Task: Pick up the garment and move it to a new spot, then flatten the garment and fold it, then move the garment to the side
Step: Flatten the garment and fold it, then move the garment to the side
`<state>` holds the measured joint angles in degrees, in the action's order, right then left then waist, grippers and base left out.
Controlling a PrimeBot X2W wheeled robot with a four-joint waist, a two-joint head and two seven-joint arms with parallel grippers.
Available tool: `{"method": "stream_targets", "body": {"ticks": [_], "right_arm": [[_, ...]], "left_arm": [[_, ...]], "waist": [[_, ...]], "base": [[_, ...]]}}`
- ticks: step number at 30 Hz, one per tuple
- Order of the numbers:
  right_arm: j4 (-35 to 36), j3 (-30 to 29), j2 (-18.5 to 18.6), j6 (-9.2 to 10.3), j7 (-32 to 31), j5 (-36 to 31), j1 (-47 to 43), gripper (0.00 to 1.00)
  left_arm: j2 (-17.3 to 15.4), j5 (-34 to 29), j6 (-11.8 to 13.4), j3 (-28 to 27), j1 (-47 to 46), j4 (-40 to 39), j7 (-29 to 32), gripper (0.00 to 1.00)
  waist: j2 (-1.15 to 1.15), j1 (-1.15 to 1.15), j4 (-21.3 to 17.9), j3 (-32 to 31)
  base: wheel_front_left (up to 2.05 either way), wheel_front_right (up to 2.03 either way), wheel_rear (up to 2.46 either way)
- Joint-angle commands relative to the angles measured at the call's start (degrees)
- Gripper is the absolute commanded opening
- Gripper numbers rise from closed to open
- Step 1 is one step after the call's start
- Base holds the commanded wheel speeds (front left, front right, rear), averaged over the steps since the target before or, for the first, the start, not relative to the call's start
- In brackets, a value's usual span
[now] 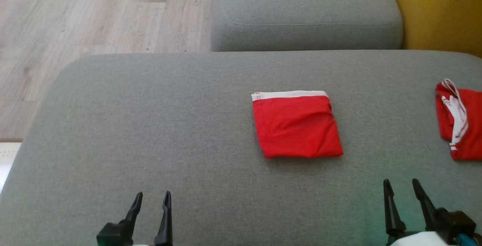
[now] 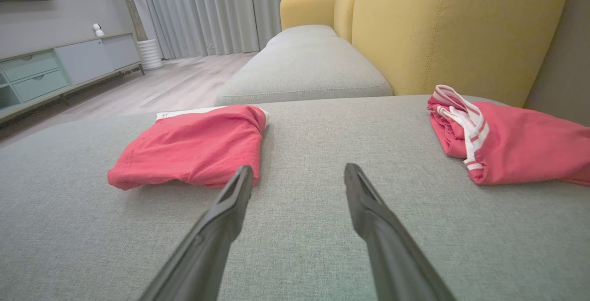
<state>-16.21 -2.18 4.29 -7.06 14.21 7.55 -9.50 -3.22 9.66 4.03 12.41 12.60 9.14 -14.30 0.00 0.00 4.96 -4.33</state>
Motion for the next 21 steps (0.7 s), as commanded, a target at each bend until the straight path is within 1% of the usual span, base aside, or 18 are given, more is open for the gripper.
{"method": "stream_targets", "body": {"ticks": [1, 10, 14, 15, 17, 21], "right_arm": [[1.44, 1.46, 0.53, -0.43, 0.78, 0.11, 2.92, 1.00], [0.02, 2.84, 0.83, -0.43, 0.78, -0.14, 4.26, 1.00], [-0.04, 4.49, 1.96, -0.43, 0.48, 1.73, 6.87, 1.00], [0.22, 4.77, 2.32, -0.43, -0.60, 2.89, 8.09, 1.00], [1.20, 6.04, 3.44, -0.43, -4.65, 5.80, 11.10, 1.00], [2.16, 7.46, 6.09, -0.43, -16.27, 12.45, 18.12, 1.00]], "left_arm": [[0.34, -0.11, 0.11, -1.44, -2.11, -1.68, -0.70, 1.00], [0.34, 0.05, 0.33, -1.00, -2.57, -1.47, -0.70, 1.00], [0.34, 0.20, 0.52, -0.95, -2.60, -1.72, -0.70, 1.00], [0.34, 0.25, 0.52, -0.89, -2.66, -1.81, -0.70, 1.00], [0.34, 0.30, 0.44, -0.71, -2.88, -1.95, -0.70, 1.00], [0.34, 0.50, 0.31, 0.07, -3.86, -2.07, -0.70, 1.00]], "waist": [[0.00, 0.00, 0.25, 0.05], [0.00, 0.00, 1.15, 0.53], [0.00, 0.00, 1.24, 0.74], [0.00, 0.00, 1.29, 0.88], [0.00, 0.00, 1.53, 1.33], [0.00, 0.00, 2.67, 3.16]], "base": [[0.00, 0.00, 0.00], [0.00, 0.00, 0.00], [0.00, 0.00, 0.00], [0.00, 0.00, 0.00], [0.00, 0.00, 0.00], [0.00, 0.00, 0.00]]}}
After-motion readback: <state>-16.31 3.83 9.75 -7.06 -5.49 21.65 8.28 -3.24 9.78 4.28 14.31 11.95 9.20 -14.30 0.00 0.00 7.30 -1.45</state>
